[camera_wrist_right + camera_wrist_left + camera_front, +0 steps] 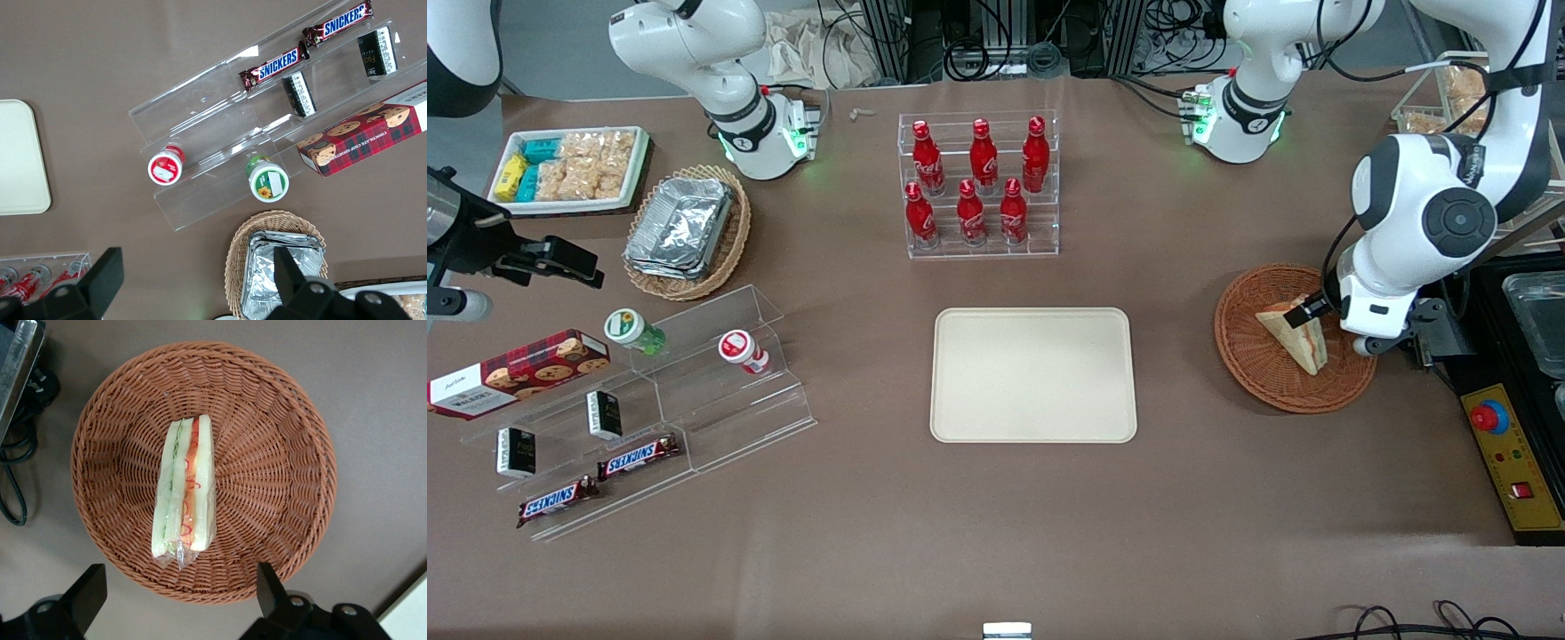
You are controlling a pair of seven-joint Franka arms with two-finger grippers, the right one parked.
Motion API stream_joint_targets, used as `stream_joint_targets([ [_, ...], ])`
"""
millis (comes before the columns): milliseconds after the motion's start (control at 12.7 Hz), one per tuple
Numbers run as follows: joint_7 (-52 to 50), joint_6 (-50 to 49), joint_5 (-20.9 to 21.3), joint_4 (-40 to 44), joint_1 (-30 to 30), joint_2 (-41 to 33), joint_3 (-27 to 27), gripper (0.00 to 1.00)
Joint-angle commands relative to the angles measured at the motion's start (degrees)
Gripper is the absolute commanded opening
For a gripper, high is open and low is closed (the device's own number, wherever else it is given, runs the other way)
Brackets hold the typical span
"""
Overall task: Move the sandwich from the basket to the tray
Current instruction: 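Lower the left gripper and close it on the sandwich's crust edge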
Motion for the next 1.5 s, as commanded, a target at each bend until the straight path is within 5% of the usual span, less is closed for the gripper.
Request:
stream_joint_targets([
  [0,-1.6,4.3,1.3,-3.9,1.7,-1.4,-0.3,1.0],
  [632,-1.7,18.8,1.3,-14.6,5.1,-0.4,-0.2,1.0],
  [1421,-2.2,28.9,1.2,-16.5,5.4,6.3,-0.2,1.0],
])
